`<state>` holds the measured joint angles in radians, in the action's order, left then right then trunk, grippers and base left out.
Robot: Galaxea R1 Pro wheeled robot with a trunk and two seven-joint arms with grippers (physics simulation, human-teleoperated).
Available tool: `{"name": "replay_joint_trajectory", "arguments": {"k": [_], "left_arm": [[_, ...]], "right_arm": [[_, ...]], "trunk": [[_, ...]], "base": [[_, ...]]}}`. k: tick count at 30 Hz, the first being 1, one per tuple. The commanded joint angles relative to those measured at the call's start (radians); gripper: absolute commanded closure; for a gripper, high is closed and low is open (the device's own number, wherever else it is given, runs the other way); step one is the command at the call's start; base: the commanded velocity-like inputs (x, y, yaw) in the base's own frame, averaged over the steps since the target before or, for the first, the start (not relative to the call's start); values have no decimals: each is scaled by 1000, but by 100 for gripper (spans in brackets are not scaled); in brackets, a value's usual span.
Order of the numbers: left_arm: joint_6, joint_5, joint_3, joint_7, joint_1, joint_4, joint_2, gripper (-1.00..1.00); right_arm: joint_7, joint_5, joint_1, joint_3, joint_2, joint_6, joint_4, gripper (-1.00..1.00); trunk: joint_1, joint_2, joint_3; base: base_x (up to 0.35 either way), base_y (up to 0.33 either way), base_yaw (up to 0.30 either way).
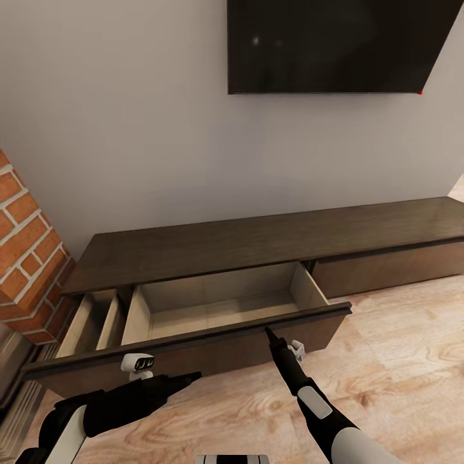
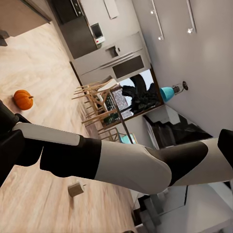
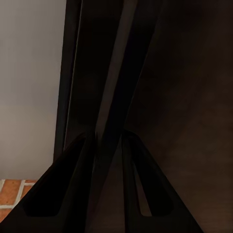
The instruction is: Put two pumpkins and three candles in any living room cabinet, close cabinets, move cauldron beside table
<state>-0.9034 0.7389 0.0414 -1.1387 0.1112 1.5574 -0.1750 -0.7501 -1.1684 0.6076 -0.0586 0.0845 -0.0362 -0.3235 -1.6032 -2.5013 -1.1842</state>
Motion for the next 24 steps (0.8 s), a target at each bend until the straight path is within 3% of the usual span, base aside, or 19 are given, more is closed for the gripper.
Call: {"name": "replay_joint_trajectory", "arguments": {"k": [1, 17, 18, 24], "left_arm": [[-6, 5, 2, 0, 1, 0, -1, -100], [-6, 5, 2, 0, 1, 0, 0, -100], [-6, 5, 2, 0, 1, 0, 0, -100], [-2, 5, 2, 0, -1, 0, 2, -100]], "right_arm": [[0, 7, 0, -81, 1, -4, 3, 100], [0, 6, 0, -81, 1, 0, 3, 100], [4, -3, 0, 2, 1, -2, 0, 100], [14, 3, 2, 2, 1, -2, 1, 100]], "trunk": [[0, 0, -1], [0, 0, -1], [0, 0, -1], [0, 0, -1]], "base": [[0, 0, 0], [-57, 0, 0], [0, 0, 0], [0, 0, 0]]}}
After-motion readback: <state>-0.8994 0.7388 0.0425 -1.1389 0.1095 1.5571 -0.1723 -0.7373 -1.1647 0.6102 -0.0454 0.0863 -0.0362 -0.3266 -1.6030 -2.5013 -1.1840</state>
